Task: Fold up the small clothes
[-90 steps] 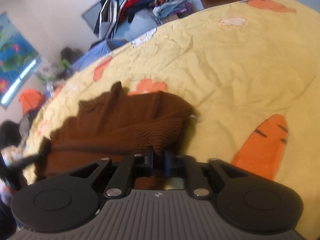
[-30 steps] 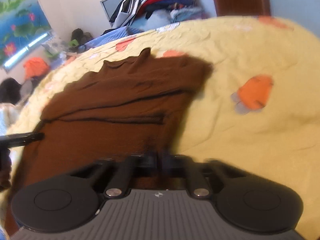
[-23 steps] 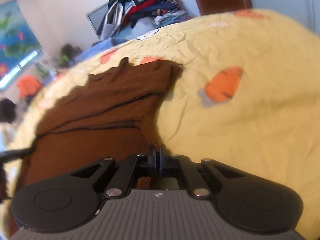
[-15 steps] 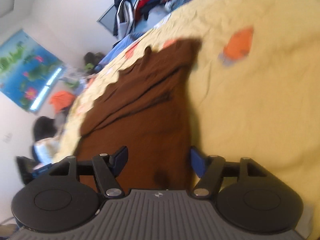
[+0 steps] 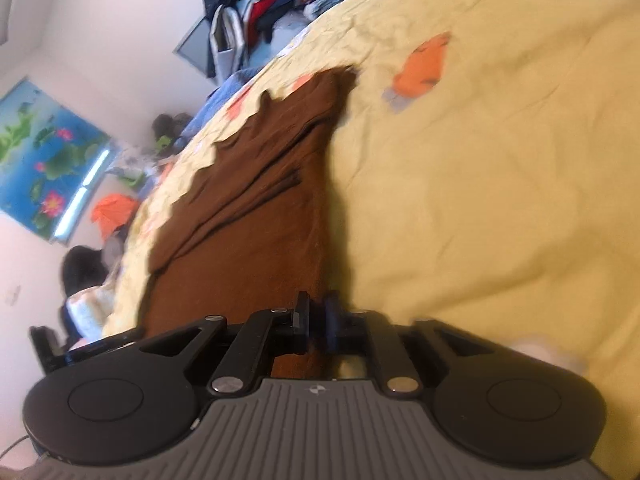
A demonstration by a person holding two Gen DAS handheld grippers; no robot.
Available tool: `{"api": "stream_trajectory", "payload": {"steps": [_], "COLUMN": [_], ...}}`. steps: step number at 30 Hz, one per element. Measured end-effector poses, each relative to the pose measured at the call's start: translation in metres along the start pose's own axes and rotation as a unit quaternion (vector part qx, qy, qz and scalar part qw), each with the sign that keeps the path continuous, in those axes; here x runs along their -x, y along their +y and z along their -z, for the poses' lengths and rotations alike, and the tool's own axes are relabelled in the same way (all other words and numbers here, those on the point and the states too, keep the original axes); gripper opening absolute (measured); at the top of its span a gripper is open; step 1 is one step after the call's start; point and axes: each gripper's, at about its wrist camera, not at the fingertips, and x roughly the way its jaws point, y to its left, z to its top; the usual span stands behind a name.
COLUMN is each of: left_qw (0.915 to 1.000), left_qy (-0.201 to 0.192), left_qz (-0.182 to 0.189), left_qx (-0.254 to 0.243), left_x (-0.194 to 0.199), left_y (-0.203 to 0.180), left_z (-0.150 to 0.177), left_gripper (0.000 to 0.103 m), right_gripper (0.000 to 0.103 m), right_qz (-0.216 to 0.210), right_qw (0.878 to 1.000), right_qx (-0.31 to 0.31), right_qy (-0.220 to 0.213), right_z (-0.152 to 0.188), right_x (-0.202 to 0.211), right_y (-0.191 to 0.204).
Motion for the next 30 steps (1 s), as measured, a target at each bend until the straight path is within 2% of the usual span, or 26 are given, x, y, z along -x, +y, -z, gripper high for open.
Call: {"api": "stream_trajectory", "payload": {"steps": [1,2,3,4,6,7,8,9,10,11,12,15,18,19,20,21,22,23,24,25,26,27,28,29,30], "left_qw": [0.9997,0.9989,0.9977,0.9966,0.9959,0.9961,0.9966,0.9974,0.9980,0.9980,0.9979,0.9999,0.9996,0.9989,0.9964,0.9923,0.9870,0.9835,0.9820,0.9842,0.9874,0.9921,0.9950,0.9945,0.9951], "left_qy": [0.010,0.014,0.014,0.017,0.011,0.007,0.006,0.006,0.016,0.035,0.031,0.014,0.022,0.032,0.050,0.065,0.072,0.071,0.069,0.061,0.050,0.044,0.045,0.039,0.033], "left_qz": [0.022,0.044,0.065,0.079,0.087,0.085,0.079,0.068,0.056,0.042,0.043,-0.002,0.015,0.030,0.056,0.088,0.124,0.147,0.158,0.152,0.139,0.108,0.077,0.082,0.076], "left_qx": [0.008,0.011,0.014,0.020,0.024,0.021,0.022,0.023,0.024,0.032,0.037,-0.008,0.003,0.019,0.040,0.059,0.074,0.079,0.077,0.067,0.058,0.048,0.043,0.052,0.054], "left_x": [0.002,0.005,0.007,0.009,0.012,0.014,0.015,0.017,0.016,0.013,0.016,0.027,0.035,0.037,0.038,0.039,0.040,0.043,0.046,0.050,0.054,0.056,0.055,0.057,0.061], "left_y": [-0.001,-0.003,-0.004,-0.004,-0.006,-0.008,-0.008,-0.009,-0.009,-0.006,-0.001,-0.003,0.004,0.006,0.009,0.010,0.012,0.011,0.008,0.004,0.002,0.001,0.002,0.008,0.012], "left_z": [0.004,0.009,0.016,0.022,0.031,0.034,0.035,0.035,0.033,0.033,0.034,0.040,0.045,0.046,0.049,0.054,0.061,0.067,0.073,0.079,0.083,0.087,0.089,0.090,0.091], "left_gripper": [0.038,0.068,0.087,0.088,0.087,0.087,0.080,0.054,0.029,0.006,0.006,0.006,0.009,0.010,0.017,0.033,0.044,0.063,0.066,0.066,0.052,0.006,0.003,0.003,0.003], "right_gripper": [0.041,0.063,0.073,0.081,0.076,0.068,0.050,0.038,0.013,0.010,0.010,0.009,0.008,0.014,0.025,0.030,0.040,0.043,0.043,0.043,0.042,0.038,0.024,0.006,0.005], "right_qz": [-0.017,-0.041,-0.062,-0.076,-0.092,-0.093,-0.086,-0.076,-0.064,-0.062,-0.063,-0.059,-0.074,-0.075,-0.081,-0.088,-0.096,-0.103,-0.106,-0.106,-0.103,-0.097,-0.087,-0.066,-0.063], "right_qw": [1.000,0.999,0.998,0.996,0.994,0.994,0.993,0.993,0.993,0.993,0.994,0.996,0.994,0.994,0.993,0.993,0.992,0.990,0.989,0.988,0.988,0.989,0.990,0.991,0.993], "right_qx": [-0.008,-0.013,-0.015,-0.018,-0.028,-0.027,-0.026,-0.028,-0.027,-0.023,-0.024,-0.033,-0.052,-0.052,-0.053,-0.050,-0.046,-0.044,-0.040,-0.029,-0.018,-0.010,-0.008,-0.003,0.001], "right_qy": [0.013,0.019,0.027,0.035,0.050,0.059,0.071,0.084,0.096,0.094,0.087,0.058,0.058,0.059,0.062,0.066,0.071,0.081,0.094,0.104,0.111,0.110,0.110,0.113,0.104], "right_z": [0.003,0.006,0.010,0.014,0.023,0.027,0.030,0.032,0.035,0.037,0.037,0.035,0.041,0.043,0.047,0.051,0.055,0.060,0.065,0.071,0.075,0.076,0.077,0.078,0.077], "right_x": [0.001,0.004,0.006,0.006,0.007,0.005,0.003,-0.001,-0.003,-0.002,0.000,0.016,0.017,0.017,0.018,0.020,0.023,0.023,0.023,0.024,0.025,0.027,0.029,0.032,0.034], "right_y": [0.001,0.002,0.004,0.005,0.006,0.008,0.010,0.010,0.010,0.008,0.006,-0.009,-0.016,-0.015,-0.012,-0.009,-0.006,-0.003,0.001,0.006,0.010,0.011,0.010,0.006,0.004]}}
